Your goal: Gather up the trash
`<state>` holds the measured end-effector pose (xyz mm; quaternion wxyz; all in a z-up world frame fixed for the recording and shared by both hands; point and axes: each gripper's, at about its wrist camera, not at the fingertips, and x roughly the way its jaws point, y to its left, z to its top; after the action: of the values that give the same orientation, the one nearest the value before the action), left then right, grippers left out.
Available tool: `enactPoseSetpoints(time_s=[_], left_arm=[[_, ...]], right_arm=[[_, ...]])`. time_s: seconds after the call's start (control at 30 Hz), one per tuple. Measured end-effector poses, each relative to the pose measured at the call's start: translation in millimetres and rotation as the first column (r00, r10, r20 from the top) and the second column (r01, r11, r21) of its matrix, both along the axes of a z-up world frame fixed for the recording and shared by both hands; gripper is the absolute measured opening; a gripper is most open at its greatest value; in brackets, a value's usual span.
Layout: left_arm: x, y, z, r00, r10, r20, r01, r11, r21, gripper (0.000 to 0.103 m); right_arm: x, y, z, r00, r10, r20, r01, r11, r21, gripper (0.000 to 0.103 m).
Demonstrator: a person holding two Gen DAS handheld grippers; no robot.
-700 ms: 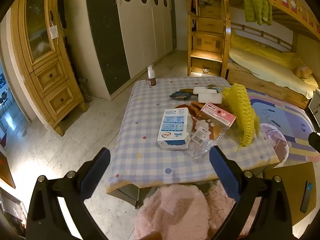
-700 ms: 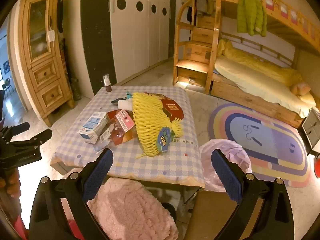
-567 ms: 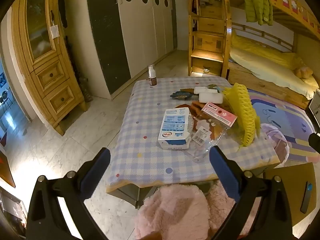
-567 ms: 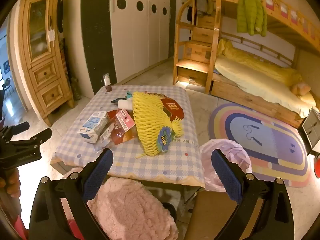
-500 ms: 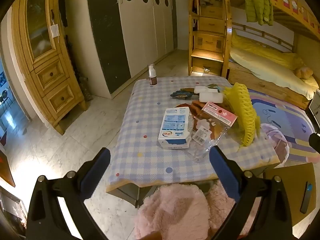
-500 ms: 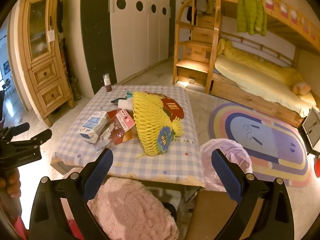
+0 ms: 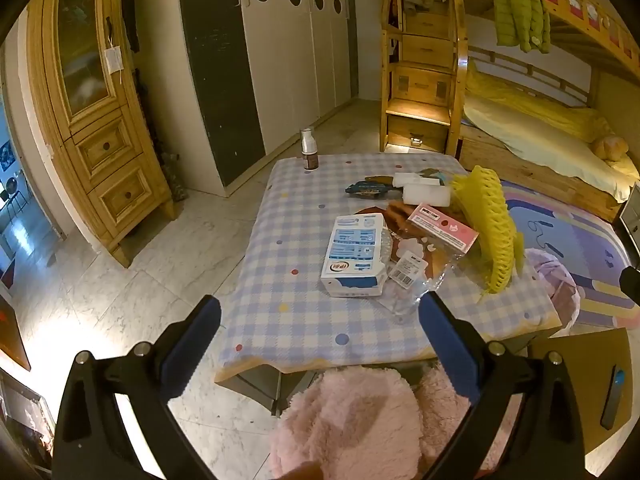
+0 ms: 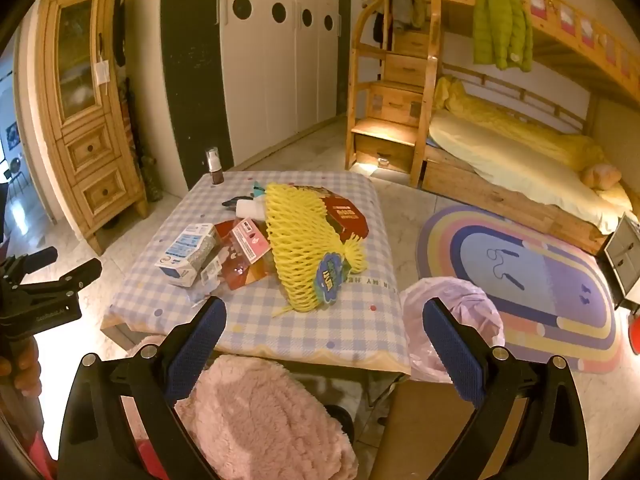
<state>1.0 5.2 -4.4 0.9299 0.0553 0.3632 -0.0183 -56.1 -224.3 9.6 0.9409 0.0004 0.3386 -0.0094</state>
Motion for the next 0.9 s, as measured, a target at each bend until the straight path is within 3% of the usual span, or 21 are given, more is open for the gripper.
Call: enactPoseSetpoints(time_s=[0.9], left_arm=[[0.8, 9.4, 1.0, 1.0, 0.011, -0.002, -0.011, 1.0, 0.001, 0.096]], right_arm=[[1.3, 2.0, -1.6, 1.0, 0.0, -0.001, 0.0, 1.0, 0.001, 0.098]])
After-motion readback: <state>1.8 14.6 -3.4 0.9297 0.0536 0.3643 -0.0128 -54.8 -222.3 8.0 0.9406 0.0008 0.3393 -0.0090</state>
